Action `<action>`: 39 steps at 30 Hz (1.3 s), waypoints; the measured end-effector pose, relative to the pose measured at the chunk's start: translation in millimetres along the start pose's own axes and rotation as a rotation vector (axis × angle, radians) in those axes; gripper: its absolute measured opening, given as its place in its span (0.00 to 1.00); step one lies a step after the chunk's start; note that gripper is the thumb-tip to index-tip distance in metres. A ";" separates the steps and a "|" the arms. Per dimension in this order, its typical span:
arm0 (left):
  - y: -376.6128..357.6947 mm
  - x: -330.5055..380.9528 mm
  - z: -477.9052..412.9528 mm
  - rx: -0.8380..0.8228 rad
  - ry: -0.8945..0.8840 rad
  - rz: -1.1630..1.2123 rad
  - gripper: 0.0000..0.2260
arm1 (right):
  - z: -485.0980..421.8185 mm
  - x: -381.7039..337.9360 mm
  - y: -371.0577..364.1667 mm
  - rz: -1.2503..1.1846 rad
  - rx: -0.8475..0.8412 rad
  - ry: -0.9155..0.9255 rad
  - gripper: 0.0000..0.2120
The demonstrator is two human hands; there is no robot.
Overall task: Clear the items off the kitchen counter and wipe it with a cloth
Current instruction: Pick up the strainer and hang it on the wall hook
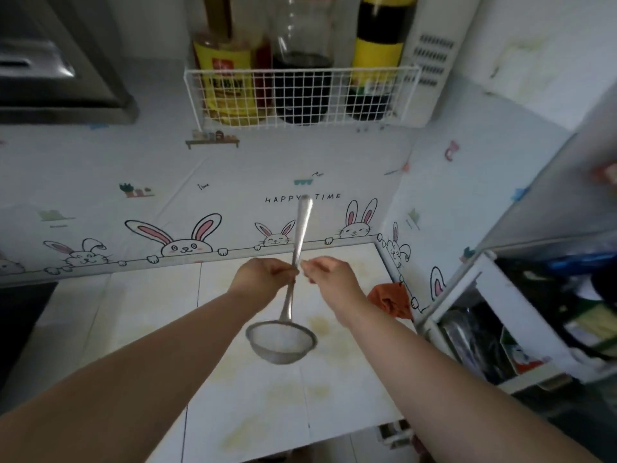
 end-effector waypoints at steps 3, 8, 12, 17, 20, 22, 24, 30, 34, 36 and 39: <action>-15.7 35.0 -11.2 0.019 -0.030 0.120 0.04 | -0.9 -4.8 15.1 -0.026 0.033 -0.010 0.16; -40.7 93.8 -33.1 0.020 -0.076 0.181 0.05 | -7.9 -7.9 62.3 -0.035 0.054 -0.009 0.10; -64.1 138.0 -40.3 -0.056 -0.173 0.092 0.04 | -12.8 -5.8 97.8 -0.077 0.159 0.019 0.11; -88.6 182.5 -49.1 -0.111 -0.254 0.052 0.06 | -21.9 -8.0 138.4 -0.129 0.269 0.015 0.12; -97.0 209.8 -56.8 -0.113 -0.304 0.052 0.08 | -34.7 -20.1 162.1 -0.159 0.339 0.032 0.13; -101.8 233.5 -59.5 -0.122 -0.356 0.082 0.10 | -42.4 -35.5 181.8 -0.150 0.392 0.066 0.13; -103.2 256.6 -60.1 -0.141 -0.397 0.128 0.15 | -52.5 -54.2 200.2 -0.109 0.462 0.095 0.13; -101.6 315.8 -61.8 -0.257 -0.458 0.334 0.12 | -83.9 -117.2 246.0 0.045 0.655 0.157 0.14; -97.3 338.0 -70.5 -0.258 -0.458 0.395 0.10 | -92.2 -148.7 267.5 0.313 0.749 0.150 0.14; -96.5 345.8 -75.4 -0.238 -0.434 0.395 0.10 | -97.2 -157.3 274.3 0.326 0.738 0.154 0.13; -96.2 352.2 -79.2 -0.234 -0.420 0.422 0.15 | -105.3 -161.5 278.5 0.357 0.716 0.162 0.12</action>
Point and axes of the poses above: each hand's wrist, its own z-axis away from the middle knuckle, its own y-axis out of the back of the hand, x = y × z, the point moved 1 cm from there along -z, towards the middle knuckle, and after that the axes turned 13 degrees about z, right-handed, at the moved point
